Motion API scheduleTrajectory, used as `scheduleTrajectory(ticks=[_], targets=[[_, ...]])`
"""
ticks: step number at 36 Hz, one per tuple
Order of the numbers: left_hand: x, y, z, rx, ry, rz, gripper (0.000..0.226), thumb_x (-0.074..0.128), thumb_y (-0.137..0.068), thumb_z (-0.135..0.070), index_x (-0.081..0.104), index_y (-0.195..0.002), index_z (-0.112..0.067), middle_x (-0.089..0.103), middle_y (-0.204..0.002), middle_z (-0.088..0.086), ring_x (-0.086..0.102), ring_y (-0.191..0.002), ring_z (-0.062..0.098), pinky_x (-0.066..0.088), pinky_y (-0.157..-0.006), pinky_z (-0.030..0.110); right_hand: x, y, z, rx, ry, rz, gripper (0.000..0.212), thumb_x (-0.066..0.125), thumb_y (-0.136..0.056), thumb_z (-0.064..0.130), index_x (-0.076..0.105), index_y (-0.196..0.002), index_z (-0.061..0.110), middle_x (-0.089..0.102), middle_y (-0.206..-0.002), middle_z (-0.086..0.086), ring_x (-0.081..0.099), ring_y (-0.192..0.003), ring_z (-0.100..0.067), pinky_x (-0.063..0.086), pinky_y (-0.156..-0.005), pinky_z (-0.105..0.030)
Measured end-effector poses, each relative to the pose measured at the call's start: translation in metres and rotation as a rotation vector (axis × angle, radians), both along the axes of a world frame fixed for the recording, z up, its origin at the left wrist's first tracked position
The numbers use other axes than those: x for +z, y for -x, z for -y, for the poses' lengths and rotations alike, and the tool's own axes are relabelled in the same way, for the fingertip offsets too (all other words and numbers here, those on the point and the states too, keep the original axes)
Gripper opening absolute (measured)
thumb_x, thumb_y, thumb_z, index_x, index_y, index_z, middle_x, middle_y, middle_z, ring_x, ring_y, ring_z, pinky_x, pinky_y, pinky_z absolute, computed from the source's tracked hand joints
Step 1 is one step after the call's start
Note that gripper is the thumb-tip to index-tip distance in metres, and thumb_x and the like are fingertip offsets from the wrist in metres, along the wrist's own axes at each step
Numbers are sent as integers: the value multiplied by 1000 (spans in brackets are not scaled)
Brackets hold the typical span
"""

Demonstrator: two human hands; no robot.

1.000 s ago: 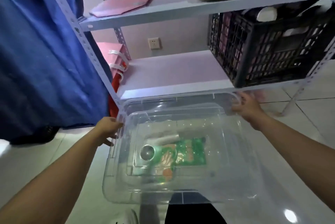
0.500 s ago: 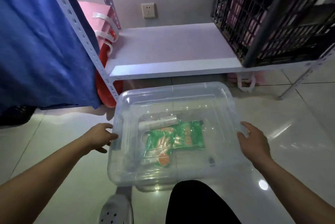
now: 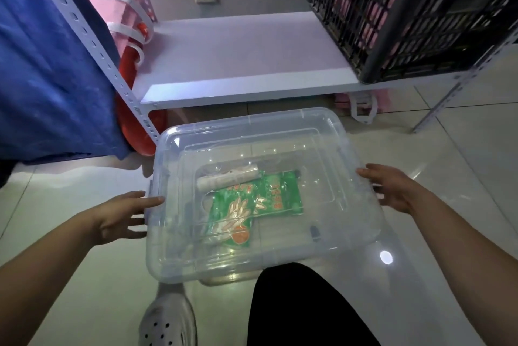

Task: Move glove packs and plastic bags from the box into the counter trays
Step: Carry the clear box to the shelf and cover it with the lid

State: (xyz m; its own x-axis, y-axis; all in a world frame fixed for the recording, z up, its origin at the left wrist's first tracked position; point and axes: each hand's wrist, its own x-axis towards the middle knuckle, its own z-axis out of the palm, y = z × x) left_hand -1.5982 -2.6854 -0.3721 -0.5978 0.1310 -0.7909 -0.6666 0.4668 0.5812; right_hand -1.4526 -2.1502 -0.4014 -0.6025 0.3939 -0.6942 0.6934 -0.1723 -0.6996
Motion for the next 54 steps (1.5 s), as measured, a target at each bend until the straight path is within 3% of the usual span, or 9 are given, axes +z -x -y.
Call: scheduleTrajectory(ticks=[5, 10, 15, 23, 28, 36, 40, 49, 54], targets=[[5, 13, -14, -22, 168, -112, 46, 82, -75, -14, 62, -114, -1, 71, -108, 14, 67, -99, 34, 56, -71, 38, 21, 17, 3, 194, -395, 14, 53, 89, -66, 22, 68, -111, 6, 70, -95, -10, 64, -76, -18, 48, -61, -28], [7, 10, -30, 64, 278, -149, 46, 84, -73, -10, 59, -110, 1, 66, -97, 16, 66, -84, 33, 56, -59, 38, 20, 22, 17, 135, -345, 54, 47, 90, -62, 12, 68, -102, 0, 70, -91, -12, 67, -75, -24, 55, -64, -32], [7, 7, -45, 17, 438, -298, 32, 79, -79, -9, 64, -102, 7, 65, -95, 21, 64, -74, 32, 58, -60, 40, 14, 23, 28, 38, -544, 36, 27, 90, -59, 21, 69, -75, 19, 66, -75, 1, 67, -77, -29, 57, -83, -45], [15, 1, -42, 43, 374, -277, 39, 79, -79, -9, 64, -113, 4, 63, -91, 17, 61, -73, 29, 55, -53, 35, 18, 10, 36, 28, -470, -63, 47, 86, -67, 19, 71, -111, 9, 68, -88, -3, 68, -87, -30, 56, -87, -47], [18, -4, -32, 59, 233, -112, 37, 74, -83, -11, 61, -118, -9, 65, -107, 16, 63, -89, 30, 54, -65, 40, 22, -8, 30, -109, -222, -118, 45, 84, -70, 15, 68, -112, 13, 70, -91, -8, 65, -74, -25, 50, -68, -32], [24, -10, -29, 190, 63, 9, 32, 65, -88, -25, 57, -116, -12, 61, -114, 16, 60, -97, 32, 50, -64, 44, 53, 2, 13, -86, 140, 46, 60, 58, -80, 63, 63, -108, 11, 64, -104, -11, 59, -93, -29, 46, -81, -41], [49, -7, -28, 145, 82, 37, 39, 66, -85, -8, 59, -123, -3, 58, -109, 14, 61, -93, 31, 51, -73, 45, 71, 6, 19, -78, 123, 43, 53, 61, -80, 54, 64, -105, 7, 61, -94, -11, 56, -84, -29, 45, -69, -37], [157, -5, -21, 109, -9, -88, 39, 72, -79, -9, 69, -118, -5, 67, -117, 12, 62, -102, 27, 54, -78, 44, 153, -3, 4, 2, 29, -259, 38, 66, -84, 11, 66, -116, 29, 69, -106, -1, 56, -96, -22, 41, -81, -37], [178, -16, -60, 124, -112, -96, 35, 73, -72, -2, 74, -106, -9, 67, -106, 12, 60, -97, 25, 55, -80, 43, 203, 21, 5, -26, -97, -367, 43, 70, -83, 14, 58, -123, 25, 68, -97, -2, 55, -91, -20, 35, -68, -31]])
